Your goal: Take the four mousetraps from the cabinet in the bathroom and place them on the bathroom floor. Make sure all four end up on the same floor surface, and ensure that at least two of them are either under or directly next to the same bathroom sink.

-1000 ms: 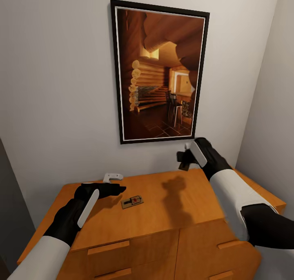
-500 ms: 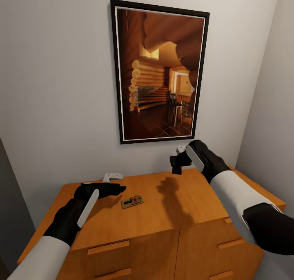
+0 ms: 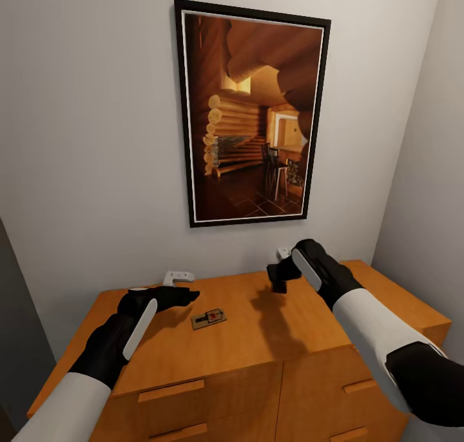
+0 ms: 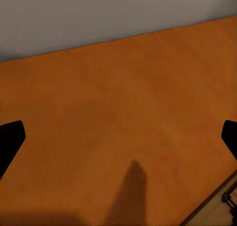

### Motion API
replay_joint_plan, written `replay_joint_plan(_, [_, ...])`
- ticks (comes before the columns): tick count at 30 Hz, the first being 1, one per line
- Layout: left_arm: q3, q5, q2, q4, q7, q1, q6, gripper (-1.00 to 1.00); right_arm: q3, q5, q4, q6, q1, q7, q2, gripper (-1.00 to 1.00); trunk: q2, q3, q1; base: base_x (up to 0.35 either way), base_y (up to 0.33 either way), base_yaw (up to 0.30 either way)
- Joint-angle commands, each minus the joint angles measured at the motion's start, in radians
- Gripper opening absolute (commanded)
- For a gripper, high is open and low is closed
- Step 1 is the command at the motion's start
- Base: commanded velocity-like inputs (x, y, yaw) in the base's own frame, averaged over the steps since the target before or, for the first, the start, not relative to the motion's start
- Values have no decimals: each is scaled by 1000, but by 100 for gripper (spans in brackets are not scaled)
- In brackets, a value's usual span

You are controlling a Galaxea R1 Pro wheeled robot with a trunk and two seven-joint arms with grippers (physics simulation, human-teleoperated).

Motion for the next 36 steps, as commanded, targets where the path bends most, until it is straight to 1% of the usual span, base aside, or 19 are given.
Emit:
replay_joint_plan(1, [-1, -2, 1, -1, -3, -1, 4, 100, 13, 1, -11, 4, 2, 1, -5, -100, -1, -1, 0, 0, 0, 0])
replay_joint_plan(2, [-2, -3, 0, -1, -3, -1, 4, 100, 34, 0, -34, 6, 7, 2, -18, -100, -1, -1, 0, 0, 0, 0])
replay_joint_plan(3, [-2, -3, 0, -1, -3, -1, 4, 100, 45, 0, -47, 7, 10, 3, -27, -100, -1, -1, 0, 0, 0, 0])
replay_joint_plan(5, [-2, -3, -4, -1, -2, -1, 5, 100, 101, -3, -115, 9, 27, 13, -72, -100, -1, -1, 0, 0, 0, 0])
replay_joint_plan(6, [-2, -4, -6, -1, -2, -1, 5, 100, 116, -4, -136, 10, 33, 19, -84, -100, -1, -1, 0, 0, 0, 0])
replay_joint_plan(7, [-2, -6, -13, -1, -1, -1, 5, 100, 144, -7, -181, 11, 49, 35, -109, -100, -1, -1, 0, 0, 0, 0])
replay_joint_plan(8, [-2, -8, -17, -1, -1, -1, 5, 100, 157, -8, -205, 12, 58, 44, -122, -100, -1, -1, 0, 0, 0, 0])
replay_joint_plan(9, [-2, -13, -22, -1, -1, -1, 6, 100, 178, -10, -253, 14, 78, 66, -148, -100, -1, -1, 0, 0, 0, 0])
replay_joint_plan(10, [-2, -15, -24, -1, -1, -1, 6, 100, 186, -10, -277, 16, 87, 76, -160, -100, -1, -1, 0, 0, 0, 0])
replay_joint_plan(12, [-2, -24, -34, -1, -1, -1, 6, 100, 206, -12, -353, 22, 118, 109, -203, -100, -1, -1, 0, 0, 0, 0])
replay_joint_plan(14, [-2, -27, -38, -1, -1, -1, 6, 100, 212, -13, -381, 22, 130, 122, -221, -100, -1, -1, 0, 0, 0, 0])
replay_joint_plan(16, [-2, -29, -40, -1, -1, -1, 6, 100, 216, -14, -395, 22, 137, 129, -231, -100, -1, -1, 0, 0, 0, 0])
replay_joint_plan(20, [-2, -30, -43, -1, 0, -1, 5, 100, 217, -17, -406, 22, 142, 134, -238, -100, -1, -1, 0, 0, 0, 0])
replay_joint_plan(25, [-2, -32, -44, -3, -1, -1, 5, 100, 215, -17, -409, 22, 143, 136, -239, -100, -1, -1, 0, 0, 0, 0])
replay_joint_plan(32, [-2, -34, -43, -41, -3, -1, 8, 100, 213, -17, -408, 22, 143, 136, -239, -100, -1, -1, 0, 0, 0, 0])
replay_joint_plan(36, [-2, -35, -42, -49, -4, -1, 10, 100, 212, -17, -407, 22, 143, 136, -239, -100, -1, -1, 0, 0, 0, 0])
